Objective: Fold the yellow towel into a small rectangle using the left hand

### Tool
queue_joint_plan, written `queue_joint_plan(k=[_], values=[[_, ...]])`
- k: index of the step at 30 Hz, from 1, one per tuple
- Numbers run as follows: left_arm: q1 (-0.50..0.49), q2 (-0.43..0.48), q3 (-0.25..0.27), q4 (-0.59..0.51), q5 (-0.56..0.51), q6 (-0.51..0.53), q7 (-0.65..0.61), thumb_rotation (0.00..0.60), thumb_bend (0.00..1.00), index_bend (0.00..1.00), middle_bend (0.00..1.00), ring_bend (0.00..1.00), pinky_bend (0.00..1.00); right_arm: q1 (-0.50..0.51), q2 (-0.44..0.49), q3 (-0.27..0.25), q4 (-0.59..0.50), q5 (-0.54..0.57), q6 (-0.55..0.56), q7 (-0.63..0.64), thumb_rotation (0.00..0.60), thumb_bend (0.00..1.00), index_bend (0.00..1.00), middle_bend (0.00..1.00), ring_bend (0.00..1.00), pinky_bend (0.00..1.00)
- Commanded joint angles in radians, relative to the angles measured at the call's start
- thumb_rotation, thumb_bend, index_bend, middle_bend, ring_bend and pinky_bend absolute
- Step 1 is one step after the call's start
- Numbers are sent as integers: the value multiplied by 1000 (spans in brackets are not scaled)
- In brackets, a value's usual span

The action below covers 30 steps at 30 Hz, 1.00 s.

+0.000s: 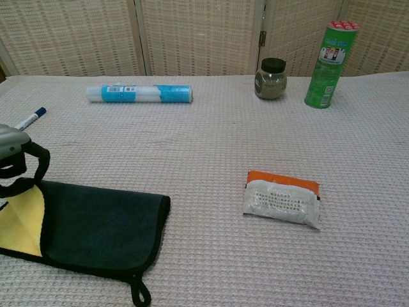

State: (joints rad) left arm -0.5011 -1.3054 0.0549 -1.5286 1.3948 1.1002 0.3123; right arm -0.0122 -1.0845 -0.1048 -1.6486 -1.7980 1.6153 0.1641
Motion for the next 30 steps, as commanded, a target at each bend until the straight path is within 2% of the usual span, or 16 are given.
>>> queue_joint_plan(k=[1,9,11,13,15,18,20,24,27,28,29,30], values=[[44,18,33,-8,36,45,-18,600,493,705,1000,1000,1000,-1,-1,-1,0,-2,1,-2,600,206,0,0,0,0],[96,33,78,8,76,67,-35,600,493,677,1000,1000,1000,0,-6,-2,-2,-6,-2,-12,600,205,0,0,0,0],[104,40,86,2,89,72,-36,600,493,593,1000,1000,1000,0,-6,-2,-3,-5,-3,-13,600,205,0,0,0,0],[115,47,91,-7,105,86,-42,600,491,431,1000,1000,1000,0,-6,-3,-4,-6,-3,-13,600,206,0,0,0,0],[125,55,92,-13,116,102,-47,600,490,325,1000,1000,1000,-1,-6,-2,-3,-5,-2,-13,600,206,0,0,0,0],[141,67,88,-20,126,128,-55,600,481,218,1000,1000,1000,0,-4,-4,-3,-6,-4,-9,600,206,0,0,0,0],[152,76,82,-24,128,147,-57,600,406,170,1000,1000,1000,0,-4,-3,-2,-7,-2,-9,600,205,0,0,0,0],[179,94,64,-25,140,207,-77,600,260,131,1000,1000,1000,-2,-3,-4,-2,-9,3,-8,600,205,0,0,0,0],[205,108,34,-21,158,291,-103,600,233,125,1000,1000,1000,-2,-4,-4,-2,-10,4,-10,600,205,0,0,0,0],[219,105,14,-10,173,349,-122,600,232,129,1000,1000,1000,-2,-5,-4,-2,-10,3,-11,600,206,0,0,0,0],[231,99,0,2,185,392,-141,600,231,132,976,988,1000,-1,-6,-3,-2,-10,2,-15,600,205,0,0,0,0],[241,95,-10,11,190,423,-163,600,230,129,887,911,961,-1,-7,-2,-2,-10,1,-18,600,205,0,0,0,0]])
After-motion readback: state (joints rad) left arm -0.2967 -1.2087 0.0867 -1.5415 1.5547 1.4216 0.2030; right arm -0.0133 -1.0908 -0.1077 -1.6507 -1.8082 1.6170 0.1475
